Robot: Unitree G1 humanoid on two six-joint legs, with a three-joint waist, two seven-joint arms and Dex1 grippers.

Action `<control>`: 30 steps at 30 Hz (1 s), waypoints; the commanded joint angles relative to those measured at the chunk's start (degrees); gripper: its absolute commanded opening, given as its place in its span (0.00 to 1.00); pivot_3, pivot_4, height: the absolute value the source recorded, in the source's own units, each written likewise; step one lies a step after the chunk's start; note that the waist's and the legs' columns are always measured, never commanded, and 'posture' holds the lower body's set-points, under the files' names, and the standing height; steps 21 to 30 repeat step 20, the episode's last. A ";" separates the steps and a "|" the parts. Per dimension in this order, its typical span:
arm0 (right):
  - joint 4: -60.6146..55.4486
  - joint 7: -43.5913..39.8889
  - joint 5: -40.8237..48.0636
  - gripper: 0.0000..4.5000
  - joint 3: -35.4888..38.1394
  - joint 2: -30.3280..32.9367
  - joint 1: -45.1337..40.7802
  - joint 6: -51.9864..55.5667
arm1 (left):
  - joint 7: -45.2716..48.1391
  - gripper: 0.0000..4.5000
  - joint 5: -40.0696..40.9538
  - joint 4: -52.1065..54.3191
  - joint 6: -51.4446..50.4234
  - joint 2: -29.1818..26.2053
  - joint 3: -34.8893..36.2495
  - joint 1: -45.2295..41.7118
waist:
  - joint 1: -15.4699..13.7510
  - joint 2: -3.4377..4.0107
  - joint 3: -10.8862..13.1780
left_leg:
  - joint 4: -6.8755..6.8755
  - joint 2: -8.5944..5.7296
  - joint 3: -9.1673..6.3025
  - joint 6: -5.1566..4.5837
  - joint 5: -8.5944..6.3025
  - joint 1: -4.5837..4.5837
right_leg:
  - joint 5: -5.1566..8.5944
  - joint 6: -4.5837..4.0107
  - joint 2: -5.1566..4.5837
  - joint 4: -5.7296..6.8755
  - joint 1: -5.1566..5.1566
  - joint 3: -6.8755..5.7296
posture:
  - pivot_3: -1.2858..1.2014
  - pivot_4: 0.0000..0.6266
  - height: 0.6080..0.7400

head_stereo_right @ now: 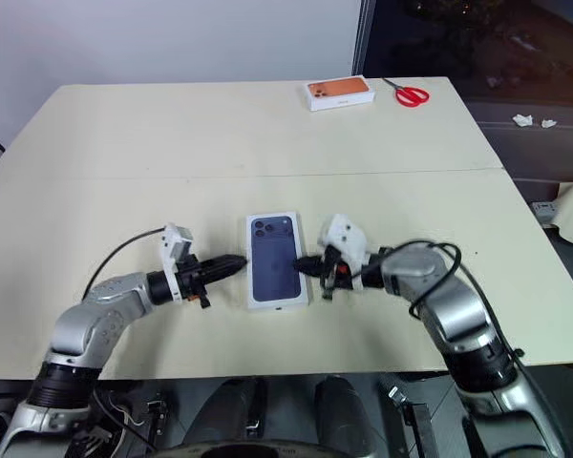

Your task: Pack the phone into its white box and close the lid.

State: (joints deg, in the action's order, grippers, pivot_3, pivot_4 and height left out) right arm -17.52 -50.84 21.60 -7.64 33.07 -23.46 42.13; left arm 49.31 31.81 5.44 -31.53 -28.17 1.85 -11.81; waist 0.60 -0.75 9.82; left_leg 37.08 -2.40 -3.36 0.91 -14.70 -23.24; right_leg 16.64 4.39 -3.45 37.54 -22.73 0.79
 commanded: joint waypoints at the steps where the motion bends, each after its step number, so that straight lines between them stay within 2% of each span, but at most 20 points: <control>1: 2.15 -0.50 0.63 0.43 3.37 1.94 -2.98 -1.45 | 0.79 0.52 1.13 -0.68 1.25 -3.52 5.60 -3.45 | -0.28 -0.01 0.00 | 0.01 0.00 -0.01 0.00 0.00 -0.08 | 0.00 0.00 0.00 -0.01 -0.06 -0.03 | 0.52 0.24 1.00; 5: 3.43 -2.76 2.42 0.89 5.87 3.78 -4.72 -2.33 | 4.19 0.97 2.25 -2.06 1.44 -8.08 9.03 -6.07 | -0.10 0.00 0.00 | -0.02 -0.04 0.02 -0.02 -0.01 -0.21 | 0.00 0.00 -0.02 -0.15 -0.15 -0.01 | 0.52 0.24 1.00; 6: 3.40 -3.35 2.49 0.99 6.23 4.36 -4.73 -2.84 | 5.12 1.00 2.51 -2.35 1.44 -9.22 9.72 -6.17 | -0.02 0.01 0.01 | -0.02 -0.05 0.04 -0.03 -0.02 -0.22 | 0.00 0.00 -0.03 -0.16 -0.15 0.00 | 0.52 0.24 1.00; 12: 3.01 -7.24 3.23 0.99 9.36 9.22 -2.01 -6.71 | 10.24 1.00 1.15 -3.25 3.99 -15.75 12.33 -2.02 | 0.19 0.03 0.03 | -0.03 -0.03 0.04 -0.04 -0.02 -0.16 | 0.00 0.00 -0.04 -0.08 -0.15 0.02 | 0.52 0.24 1.00; 17: 5.57 -9.92 0.52 0.99 12.71 13.74 3.27 -16.20 | 13.46 1.00 -0.66 -4.82 10.10 -19.04 16.08 4.85 | 0.04 0.04 0.04 | -0.04 0.00 0.05 -0.04 -0.03 -0.17 | 0.00 -0.01 -0.07 -0.09 -0.14 0.01 | 0.52 0.24 1.00; 20: 7.66 -11.80 0.48 0.99 15.08 16.50 7.09 -18.42 | 14.29 1.00 -2.16 -8.18 13.97 -20.28 19.23 9.52 | 0.02 0.05 0.04 | -0.03 0.00 0.05 -0.04 -0.03 -0.16 | 0.00 -0.02 -0.10 -0.09 -0.13 0.01 | 0.52 0.24 1.00; 30: 7.66 -11.80 0.48 0.99 15.08 16.50 7.09 -18.42 | 14.29 1.00 -2.16 -8.18 13.97 -20.28 19.23 9.52 | 0.02 0.05 0.04 | -0.03 0.00 0.05 -0.04 -0.03 -0.16 | 0.00 -0.02 -0.10 -0.09 -0.13 0.01 | 0.52 0.24 1.00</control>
